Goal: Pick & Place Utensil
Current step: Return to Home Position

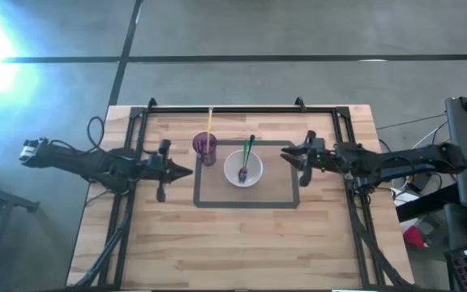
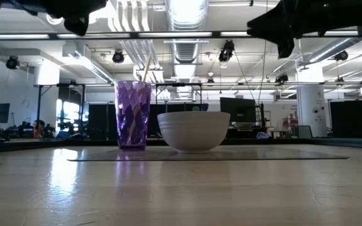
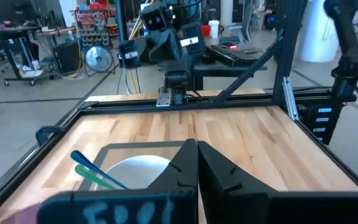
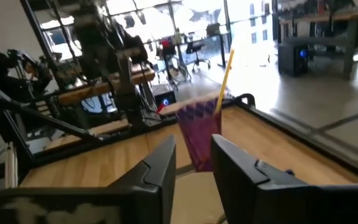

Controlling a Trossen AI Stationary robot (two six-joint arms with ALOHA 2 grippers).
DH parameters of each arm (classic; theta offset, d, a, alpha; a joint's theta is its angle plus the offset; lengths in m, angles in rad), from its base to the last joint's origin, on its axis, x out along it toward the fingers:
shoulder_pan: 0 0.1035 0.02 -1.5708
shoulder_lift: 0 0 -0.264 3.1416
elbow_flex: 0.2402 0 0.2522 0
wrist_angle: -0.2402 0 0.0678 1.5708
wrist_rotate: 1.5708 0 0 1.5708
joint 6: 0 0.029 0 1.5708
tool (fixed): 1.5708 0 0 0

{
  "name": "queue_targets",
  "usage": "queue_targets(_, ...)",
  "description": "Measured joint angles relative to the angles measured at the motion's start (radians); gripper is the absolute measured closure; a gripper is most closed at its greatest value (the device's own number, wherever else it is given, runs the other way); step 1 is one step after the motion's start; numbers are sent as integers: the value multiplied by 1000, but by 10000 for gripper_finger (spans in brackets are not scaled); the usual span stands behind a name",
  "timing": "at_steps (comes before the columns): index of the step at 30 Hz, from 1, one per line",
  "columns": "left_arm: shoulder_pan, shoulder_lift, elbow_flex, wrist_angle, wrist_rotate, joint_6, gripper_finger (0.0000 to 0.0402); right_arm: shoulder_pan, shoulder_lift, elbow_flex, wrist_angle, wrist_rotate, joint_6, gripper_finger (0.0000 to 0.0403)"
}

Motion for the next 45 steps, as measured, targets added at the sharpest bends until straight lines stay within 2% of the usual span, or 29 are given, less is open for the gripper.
queue_targets(7,2,-150,-129,28,2,-5,401,-2,-135,0,-75,-7,-57,381)
queue_targets(10,3,-213,-185,54,2,-4,401,-3,-184,0,-107,-8,-94,393)
queue_targets(16,3,-321,-276,71,2,-10,401,-3,-252,74,-273,-7,-130,395)
queue_targets(23,8,-402,-374,159,1,-19,401,-3,-243,205,-464,-4,-209,395)
queue_targets(33,32,-449,-501,257,-3,-36,401,-30,-221,185,-468,25,-248,395)
queue_targets(40,44,-451,-502,216,-6,-53,401,-119,-221,167,-463,32,-241,394)
queue_targets(45,46,-451,-502,216,-19,-50,401,-194,-244,167,-462,-52,-250,394)
